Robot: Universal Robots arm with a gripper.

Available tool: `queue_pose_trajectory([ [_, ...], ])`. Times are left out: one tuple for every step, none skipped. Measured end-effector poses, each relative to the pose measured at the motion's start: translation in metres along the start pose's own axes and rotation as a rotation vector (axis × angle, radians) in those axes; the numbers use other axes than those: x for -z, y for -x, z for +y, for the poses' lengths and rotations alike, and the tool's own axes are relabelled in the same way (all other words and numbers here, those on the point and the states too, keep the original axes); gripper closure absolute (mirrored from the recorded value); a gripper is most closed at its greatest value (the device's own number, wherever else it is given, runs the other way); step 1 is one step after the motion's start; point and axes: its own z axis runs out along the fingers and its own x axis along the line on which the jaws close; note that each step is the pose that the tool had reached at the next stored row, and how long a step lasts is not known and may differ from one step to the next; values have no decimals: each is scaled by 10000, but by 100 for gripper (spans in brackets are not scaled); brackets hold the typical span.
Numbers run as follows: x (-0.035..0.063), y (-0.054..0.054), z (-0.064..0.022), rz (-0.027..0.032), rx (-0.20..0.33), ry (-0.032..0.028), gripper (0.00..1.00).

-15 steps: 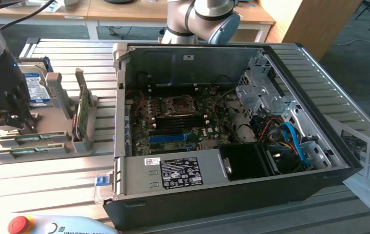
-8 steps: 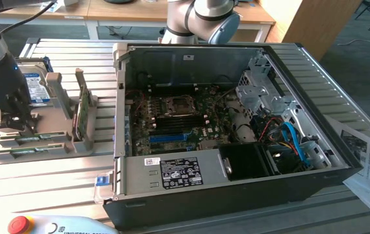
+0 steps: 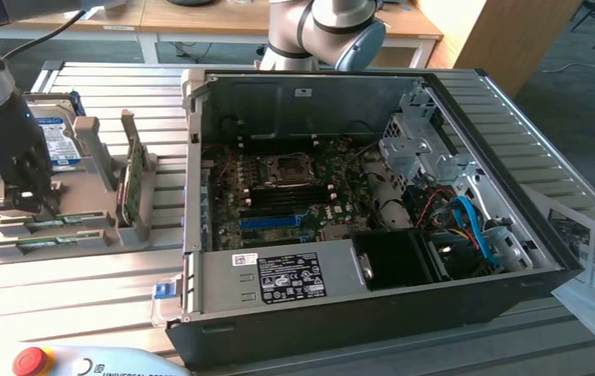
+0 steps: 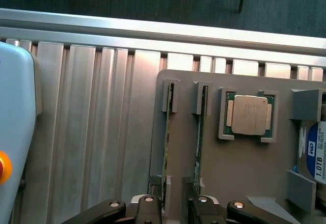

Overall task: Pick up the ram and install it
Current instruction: 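Pick up the ram and move it above insertion slot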

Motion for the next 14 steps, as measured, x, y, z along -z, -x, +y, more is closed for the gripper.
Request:
queue_pose_trajectory([
  [-9, 0, 1, 0, 0, 0, 70],
  [-18, 0, 2, 0, 0, 0, 70],
  [-26, 1, 3, 0, 0, 0, 70],
  [-35, 1, 5, 0, 0, 0, 70],
  [-43, 1, 6, 0, 0, 0, 70],
  [-52, 1, 7, 0, 0, 0, 70],
  [-60, 1, 8, 0, 1, 0, 70],
  [-69, 1, 9, 0, 0, 0, 70],
  [-78, 2, 10, 0, 0, 0, 70],
  [-86, 2, 11, -1, 0, -1, 70],
  [-94, 2, 12, 0, 0, 0, 70],
  [-102, 2, 13, 0, 0, 0, 70],
  [-110, 2, 14, 0, 0, 0, 70],
  [-118, 2, 16, 0, 0, 1, 70],
])
